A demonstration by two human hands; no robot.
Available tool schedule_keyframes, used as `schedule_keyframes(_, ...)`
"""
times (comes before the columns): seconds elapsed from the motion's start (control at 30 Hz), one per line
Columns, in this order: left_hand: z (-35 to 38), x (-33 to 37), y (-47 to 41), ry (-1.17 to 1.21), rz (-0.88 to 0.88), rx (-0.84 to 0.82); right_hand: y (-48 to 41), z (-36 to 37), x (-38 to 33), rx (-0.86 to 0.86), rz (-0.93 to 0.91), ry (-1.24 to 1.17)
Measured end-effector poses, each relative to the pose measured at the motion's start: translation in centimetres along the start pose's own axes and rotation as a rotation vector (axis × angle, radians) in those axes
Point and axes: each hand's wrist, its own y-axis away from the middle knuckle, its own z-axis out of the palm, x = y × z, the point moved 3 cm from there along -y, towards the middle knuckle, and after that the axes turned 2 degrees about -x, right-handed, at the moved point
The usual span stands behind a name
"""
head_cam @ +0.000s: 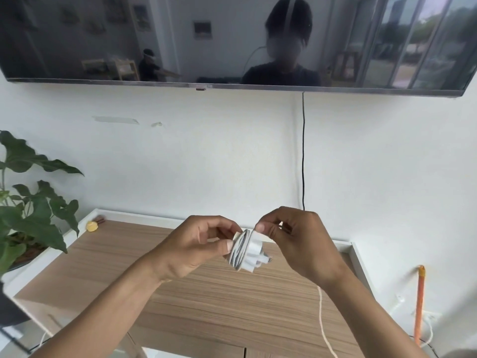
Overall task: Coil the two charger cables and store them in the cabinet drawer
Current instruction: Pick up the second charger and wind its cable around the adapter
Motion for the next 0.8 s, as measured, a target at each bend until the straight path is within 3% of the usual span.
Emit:
schedule_keyframes(0.13, 0.9, 0.7, 0.0, 0.327, -0.027, 0.006, -0.3, 1.2, 1.3, 0.014, 0.098, -0.266)
schedule_keyframes(0.3, 1.3, 0.2, -0.2, 0.52, -0.079, 0.038, 0.6, 3.6, 2.0, 0.026, 0.161, -0.356)
schedule_keyframes(0.53, 1.8, -2.1, -0.9, 0.528, -0.186, 0.351, 2.0, 5.7, 3.3, 0.169, 0.002, -0.037)
schedule_keyframes(0.8, 2.4, -2.7, -1.7, 0.367, -0.154, 0.511, 3.1, 5.4, 2.5, 0.011, -0.026, 0.306)
